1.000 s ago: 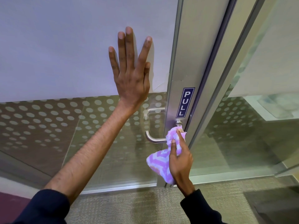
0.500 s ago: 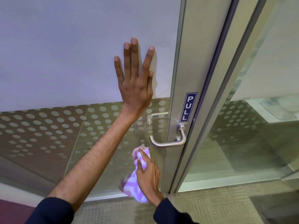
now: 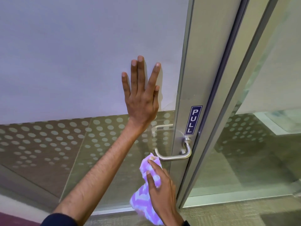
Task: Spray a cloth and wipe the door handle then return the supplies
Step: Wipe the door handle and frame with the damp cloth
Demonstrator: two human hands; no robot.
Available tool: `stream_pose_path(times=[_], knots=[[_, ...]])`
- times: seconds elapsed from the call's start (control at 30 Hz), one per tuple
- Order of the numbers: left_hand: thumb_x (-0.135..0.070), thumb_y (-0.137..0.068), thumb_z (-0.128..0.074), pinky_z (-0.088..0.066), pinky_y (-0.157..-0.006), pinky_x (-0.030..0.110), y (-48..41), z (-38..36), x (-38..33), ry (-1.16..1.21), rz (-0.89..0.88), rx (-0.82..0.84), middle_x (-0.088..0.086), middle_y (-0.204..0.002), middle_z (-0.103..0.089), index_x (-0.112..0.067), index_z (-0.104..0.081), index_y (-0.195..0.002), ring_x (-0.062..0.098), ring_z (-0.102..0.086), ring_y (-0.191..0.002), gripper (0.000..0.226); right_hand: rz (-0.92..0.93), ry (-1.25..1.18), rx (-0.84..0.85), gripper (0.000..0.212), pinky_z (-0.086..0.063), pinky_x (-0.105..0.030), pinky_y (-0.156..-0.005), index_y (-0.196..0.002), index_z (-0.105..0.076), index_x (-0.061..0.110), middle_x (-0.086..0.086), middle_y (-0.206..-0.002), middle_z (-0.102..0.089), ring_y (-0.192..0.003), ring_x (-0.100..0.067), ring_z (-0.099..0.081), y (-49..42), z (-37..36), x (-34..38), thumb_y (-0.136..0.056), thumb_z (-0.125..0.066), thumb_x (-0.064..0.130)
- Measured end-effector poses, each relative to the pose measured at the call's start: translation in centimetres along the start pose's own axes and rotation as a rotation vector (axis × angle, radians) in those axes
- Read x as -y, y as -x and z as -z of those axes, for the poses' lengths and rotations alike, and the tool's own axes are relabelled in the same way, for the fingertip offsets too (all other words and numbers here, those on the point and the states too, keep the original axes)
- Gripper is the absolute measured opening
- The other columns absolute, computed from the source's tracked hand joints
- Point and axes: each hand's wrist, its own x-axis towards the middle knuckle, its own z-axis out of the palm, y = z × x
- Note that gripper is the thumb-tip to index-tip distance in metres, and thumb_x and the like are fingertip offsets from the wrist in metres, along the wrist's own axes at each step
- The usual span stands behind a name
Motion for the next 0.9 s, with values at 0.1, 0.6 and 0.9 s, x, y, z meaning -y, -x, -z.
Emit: stream_pose_path(times=[0.1,0.6,0.9], knots=[[-0.030,-0.102,-0.020,0.002,-0.122,0.044,0.1,-0.1,0.2,0.006,-0.008,0.020,0.007,-0.162,0.009,-0.020,-0.015,-0.151,0.017,0.012,-0.149,0.051,0.069,-0.016,-0.092,0.040,-0.038,0.001,-0.079,-0.128,-0.050,0.059,0.029,-0.124,-0.057,-0.102,0.024,-0.050,0.1,1.8,1.5,-0.089,-0.050,0.052],[-0.038,-0.102,-0.022,0.001,-0.122,0.053,5.5,5.0,-4.9,0.418,0.113,0.142,0.005,-0.162,0.003,-0.006,-0.003,-0.153,0.026,0.004,-0.151,0.063,0.156,0.017,-0.652,0.052,-0.036,-0.022,-0.074,-0.144,-0.039,0.045,0.012,-0.129,-0.053,-0.097,0.012,-0.043,-3.3,15.2,4.9,-0.093,-0.045,0.046],[-0.033,-0.099,-0.032,-0.004,-0.123,0.048,10.4,6.0,-15.2,0.687,0.142,0.384,0.016,-0.162,-0.005,-0.002,-0.018,-0.151,0.032,-0.001,-0.151,0.063,0.105,0.018,-0.835,0.055,-0.032,0.000,-0.089,-0.147,-0.032,0.044,0.043,-0.138,-0.034,-0.120,0.030,-0.032,0.7,24.3,2.1,-0.094,-0.046,0.042]])
